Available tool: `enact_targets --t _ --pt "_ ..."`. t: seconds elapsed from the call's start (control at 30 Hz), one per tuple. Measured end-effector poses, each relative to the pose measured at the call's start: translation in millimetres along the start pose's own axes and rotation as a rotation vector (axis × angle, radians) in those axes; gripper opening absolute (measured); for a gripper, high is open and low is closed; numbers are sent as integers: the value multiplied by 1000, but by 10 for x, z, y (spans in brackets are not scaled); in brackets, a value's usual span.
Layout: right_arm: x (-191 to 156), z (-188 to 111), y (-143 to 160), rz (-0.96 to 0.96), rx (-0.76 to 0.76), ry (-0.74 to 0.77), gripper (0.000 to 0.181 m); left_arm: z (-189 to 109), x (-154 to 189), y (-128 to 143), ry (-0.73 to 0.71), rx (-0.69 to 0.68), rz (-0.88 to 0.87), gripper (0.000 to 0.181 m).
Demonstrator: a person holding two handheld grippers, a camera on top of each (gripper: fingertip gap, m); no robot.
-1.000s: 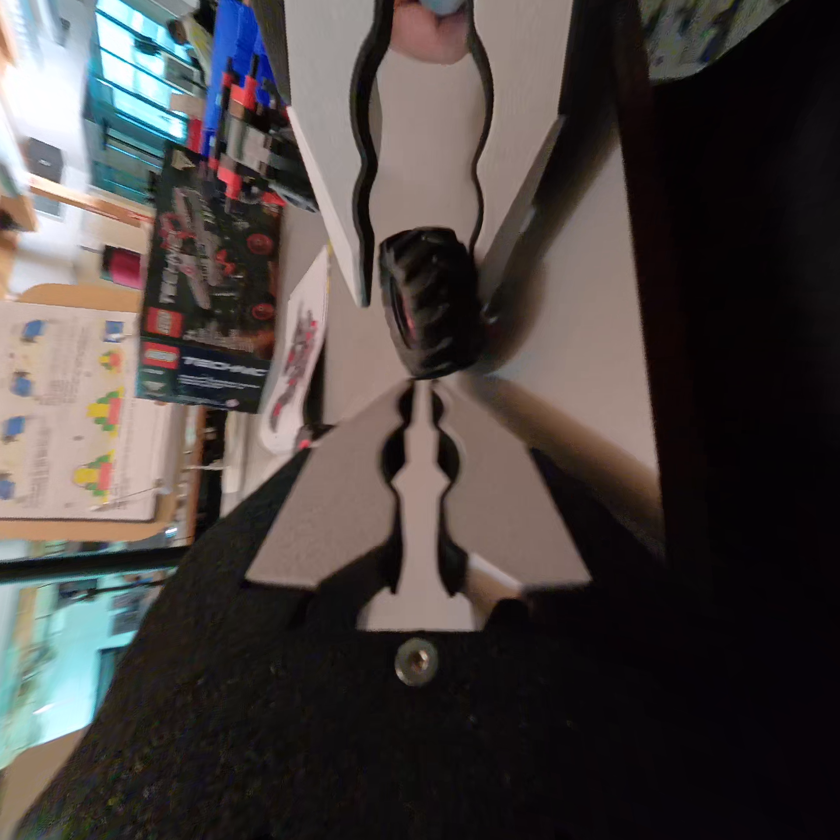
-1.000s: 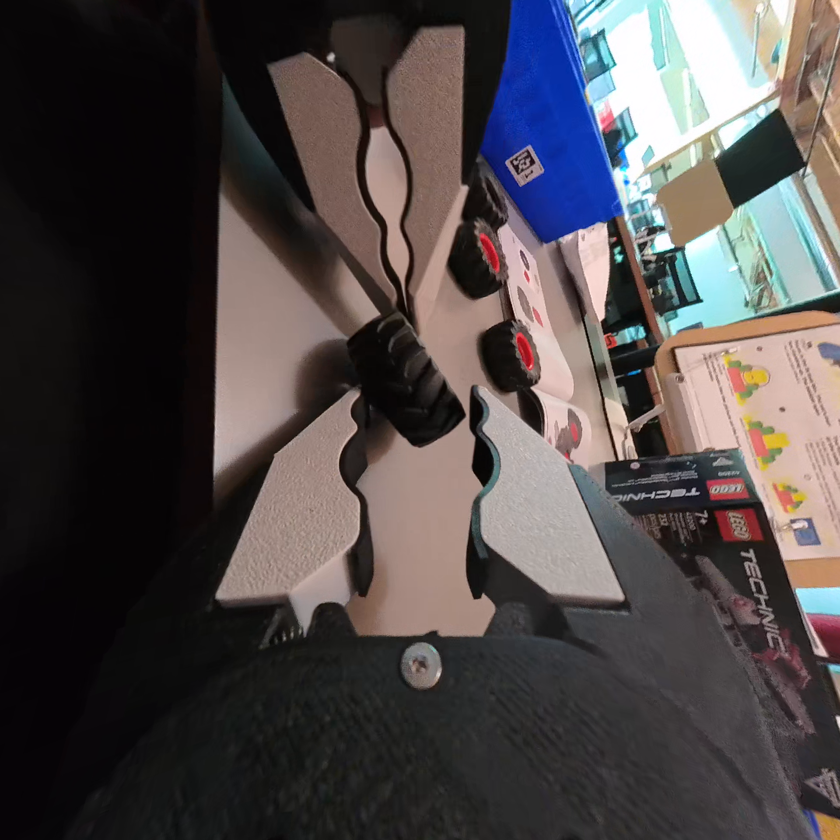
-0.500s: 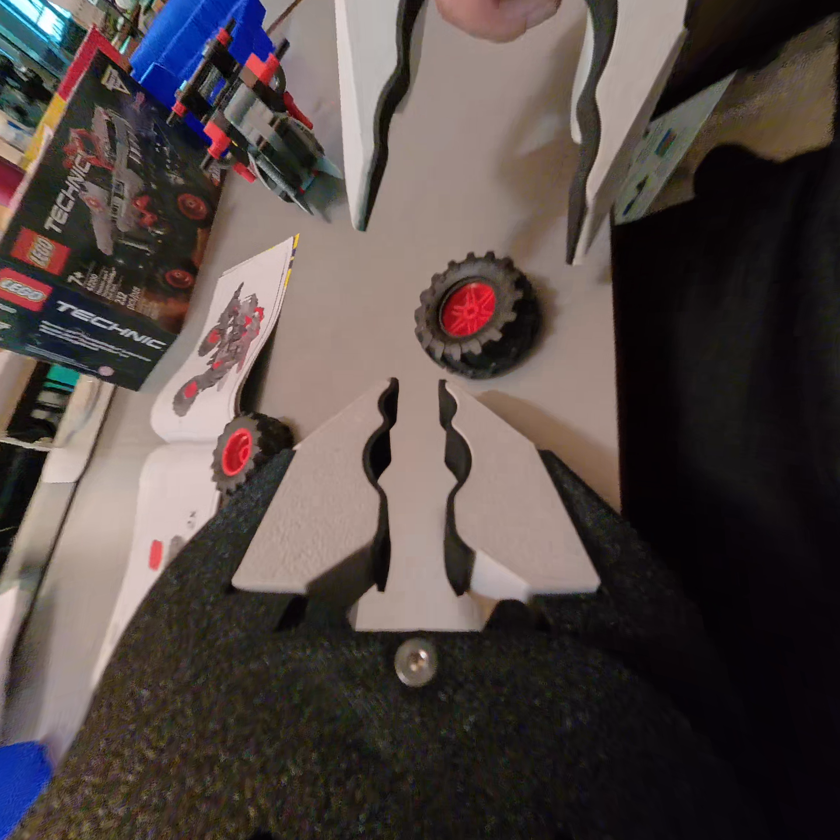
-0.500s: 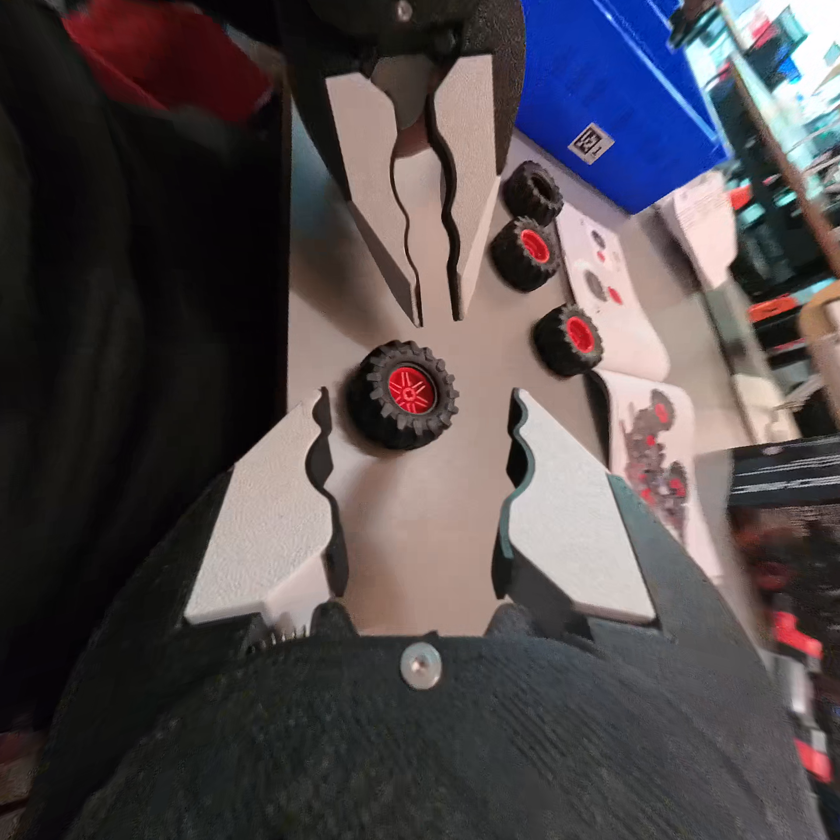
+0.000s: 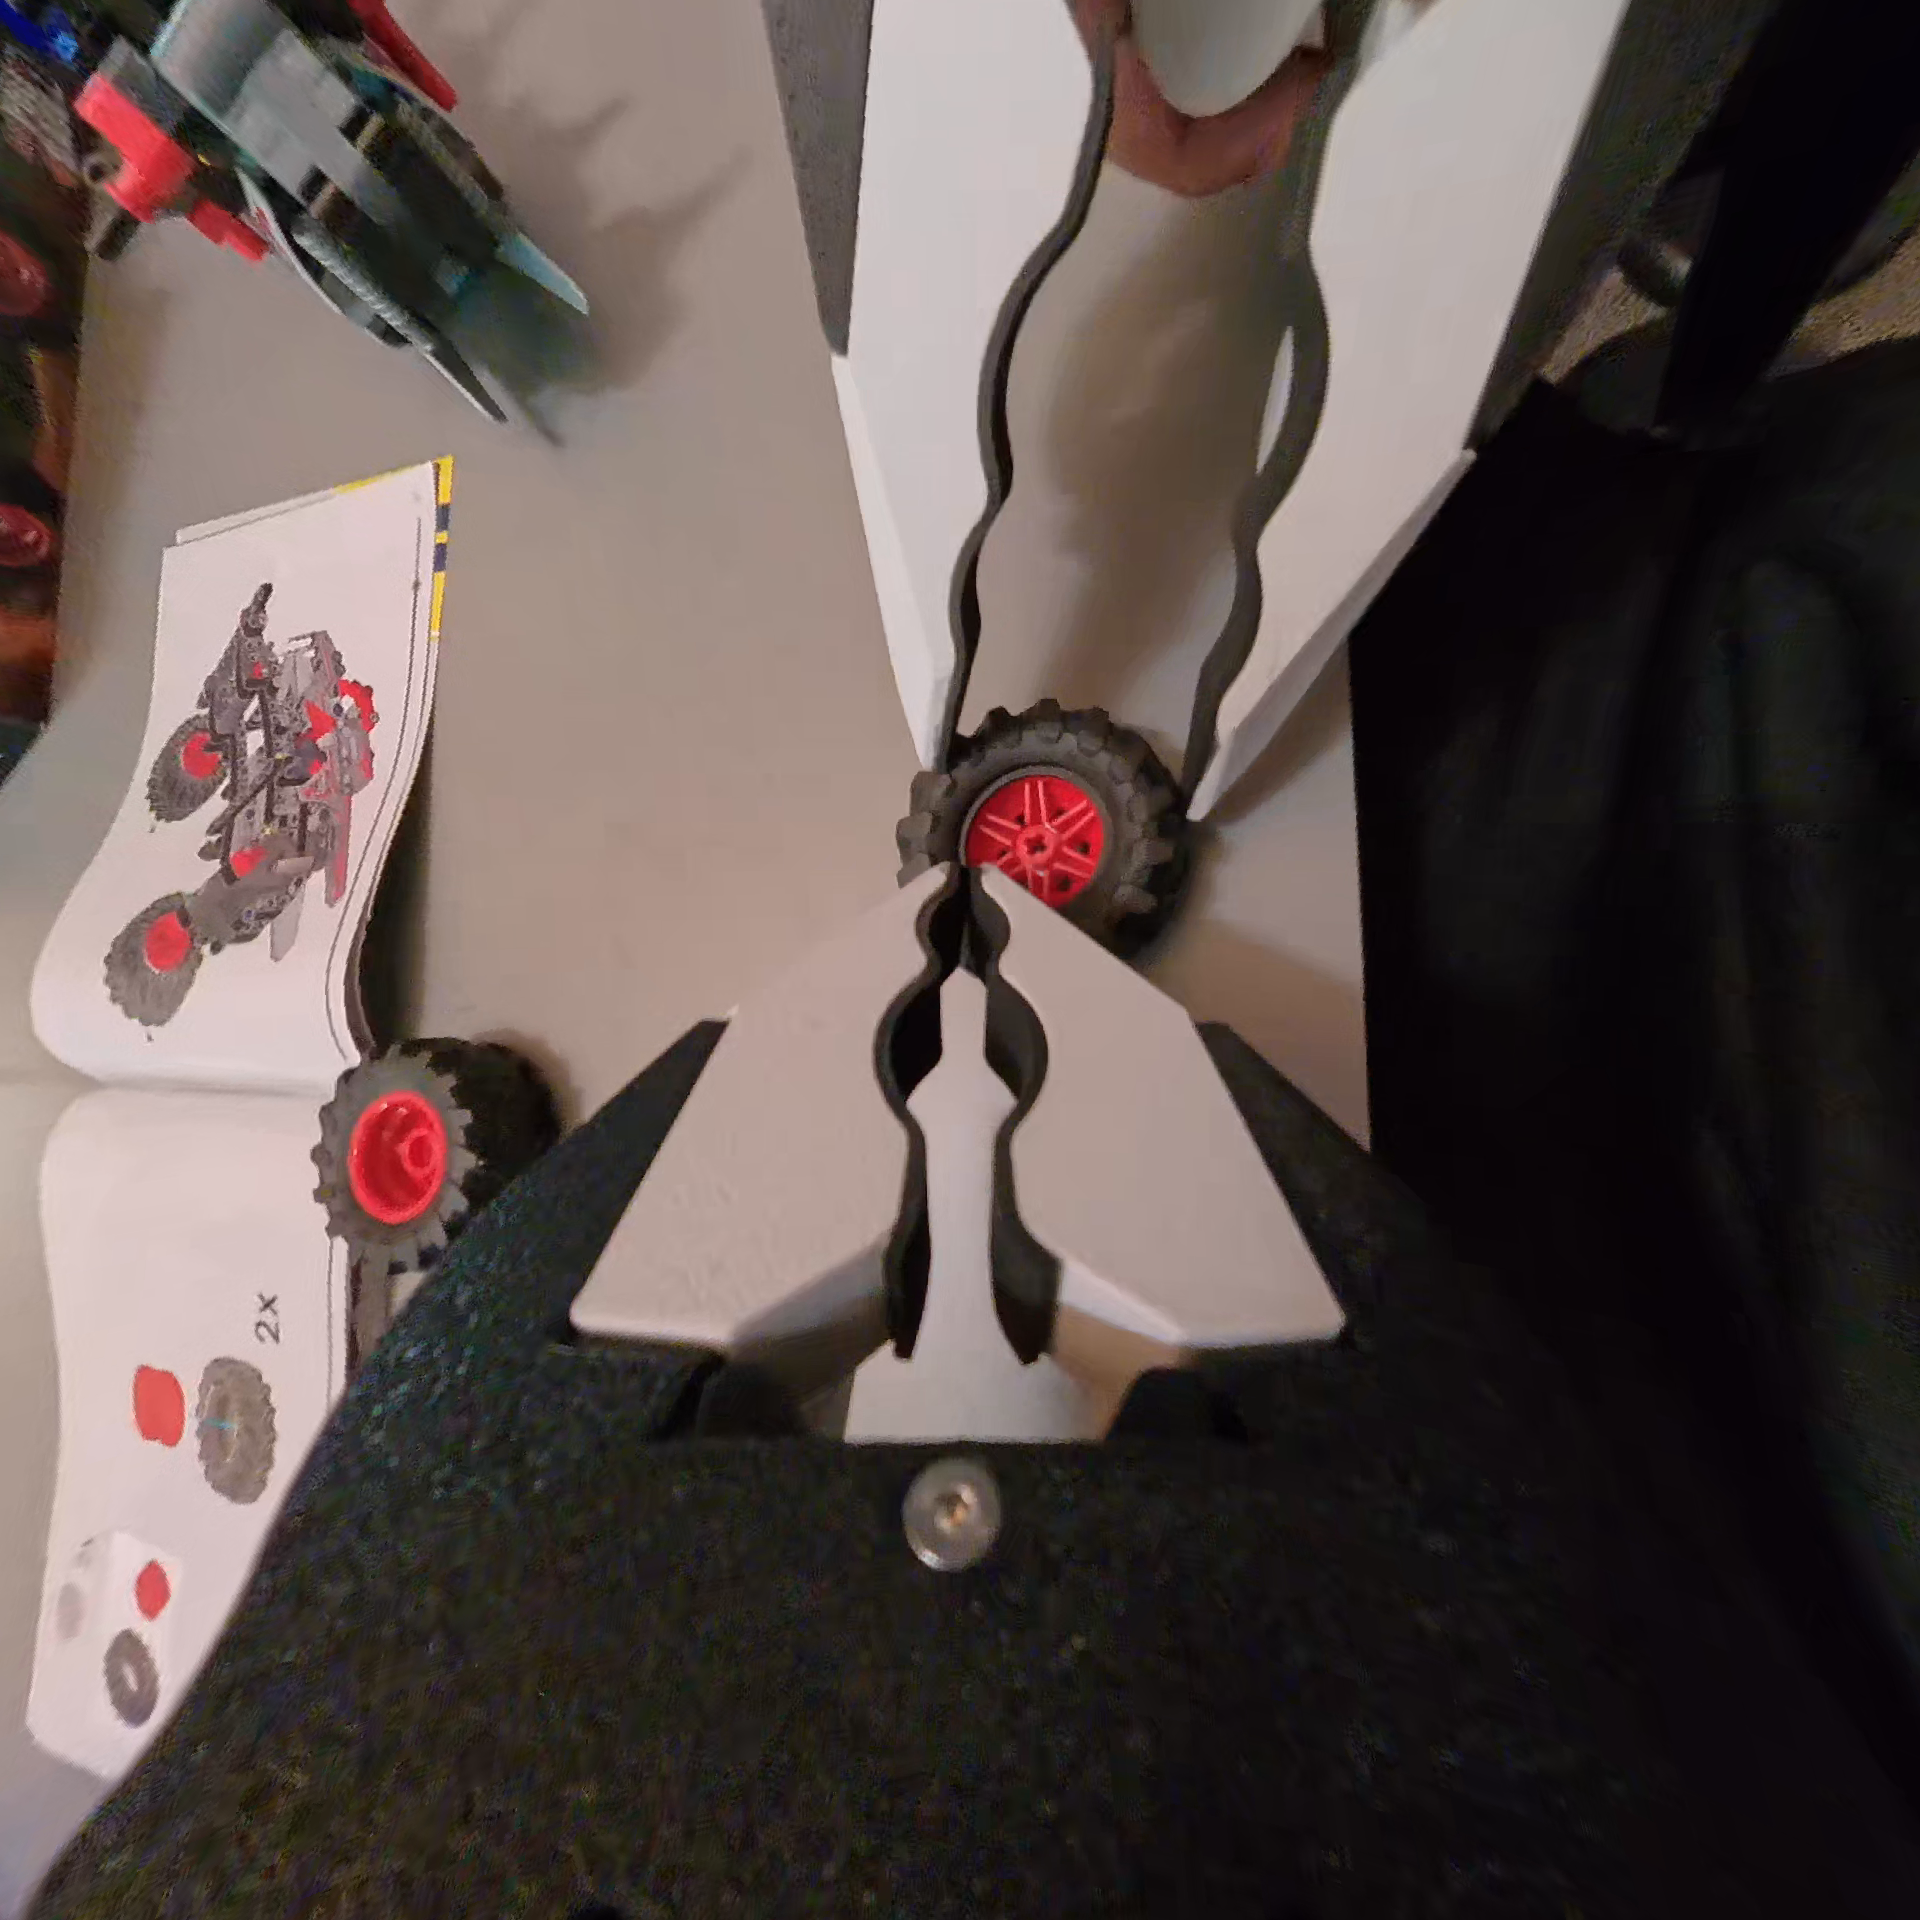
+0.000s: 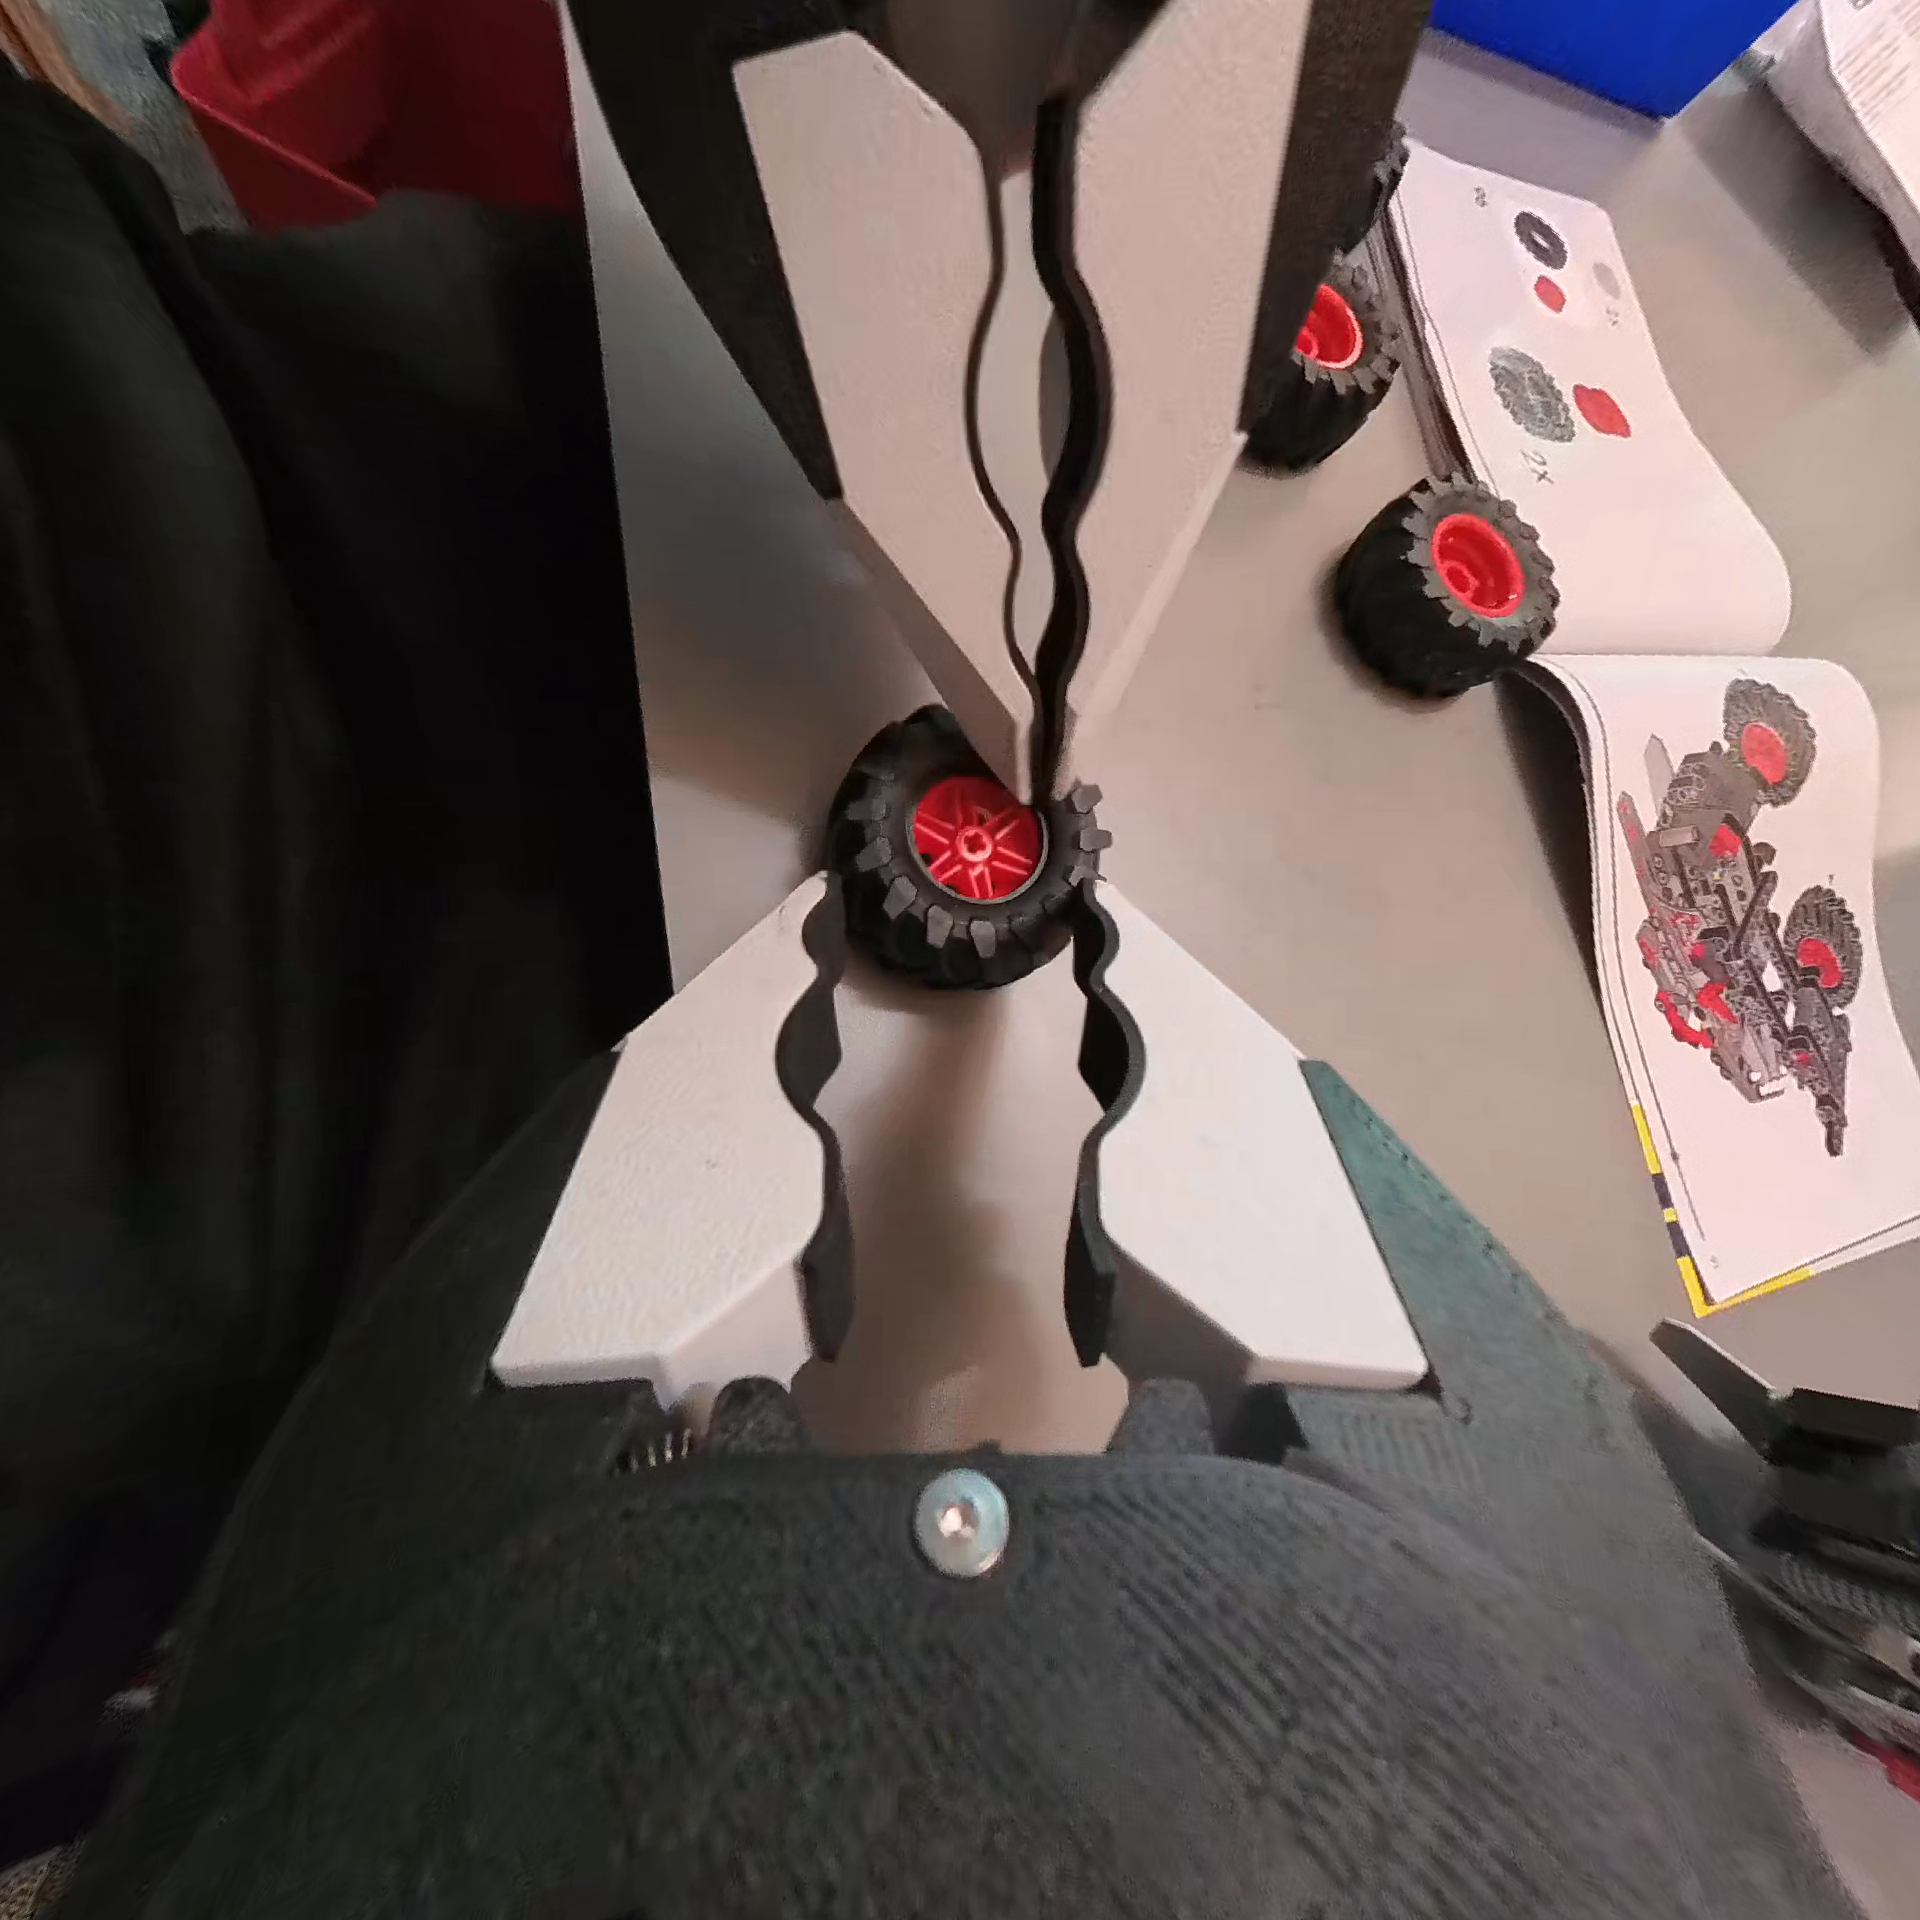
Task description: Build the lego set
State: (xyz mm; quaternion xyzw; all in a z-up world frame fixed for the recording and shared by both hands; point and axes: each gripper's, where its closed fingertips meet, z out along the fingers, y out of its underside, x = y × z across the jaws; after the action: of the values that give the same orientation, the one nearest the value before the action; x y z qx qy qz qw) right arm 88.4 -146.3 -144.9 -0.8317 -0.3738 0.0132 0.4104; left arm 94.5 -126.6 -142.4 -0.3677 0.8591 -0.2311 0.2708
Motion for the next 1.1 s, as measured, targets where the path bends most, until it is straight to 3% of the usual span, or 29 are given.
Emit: enact_targets --t 0.03,0.17,0.23,0.37,0.4,0.43,0.47,0.5,0.53,0.57,0.67,0.77,0.87,0.97,1.07,1.1 --pt "9 7 7 -7 -15 13 43 11 -16 -2 1 -24 -35 0" --pt "26 50 61 -102 -105 98 44 45 -62 6 74 -88 -265 0" --pt "43 65 74 -147 -129 163 41 59 -83 14 93 -139 -290 0" --pt "49 74 35 -68 -47 152 35 123 -180 -9 51 -204 -284 0" --pt "-72 97 52 -71 -38 66 12 150 -209 -41 26 -190 -257 0" --pt "-241 136 1 -33 24 -35 2 177 -241 -58 -11 -175 -212 0" --pt "-376 129 -64 -36 84 -111 7 176 -249 -50 -36 -170 -167 0" --pt "-262 93 -64 -51 75 -26 10 140 -265 -17 -70 -179 -143 0" --pt "-6 -20 -66 -88 55 146 29 82 -333 24 -140 -185 -139 0" --pt "122 -167 -114 -130 69 223 27 11 -403 33 -211 -159 -141 0" --pt "93 -382 -292 -87 197 95 21 -202 -435 38 -269 -34 -210 0" --pt "470 -367 -205 -82 179 247 19 -361 -515 179 -294 9 -326 4" --pt "557 -232 -217 -35 174 244 20 -415 -544 344 -280 -17 -369 15" --pt "542 -55 -293 3 182 200 21 -371 -418 373 -168 -33 -400 28" --pt "525 109 -222 9 106 136 22 -301 -301 336 -72 -30 -433 32" --pt "508 145 -229 5 102 114 22 -283 -273 341 -49 -40 -434 26"
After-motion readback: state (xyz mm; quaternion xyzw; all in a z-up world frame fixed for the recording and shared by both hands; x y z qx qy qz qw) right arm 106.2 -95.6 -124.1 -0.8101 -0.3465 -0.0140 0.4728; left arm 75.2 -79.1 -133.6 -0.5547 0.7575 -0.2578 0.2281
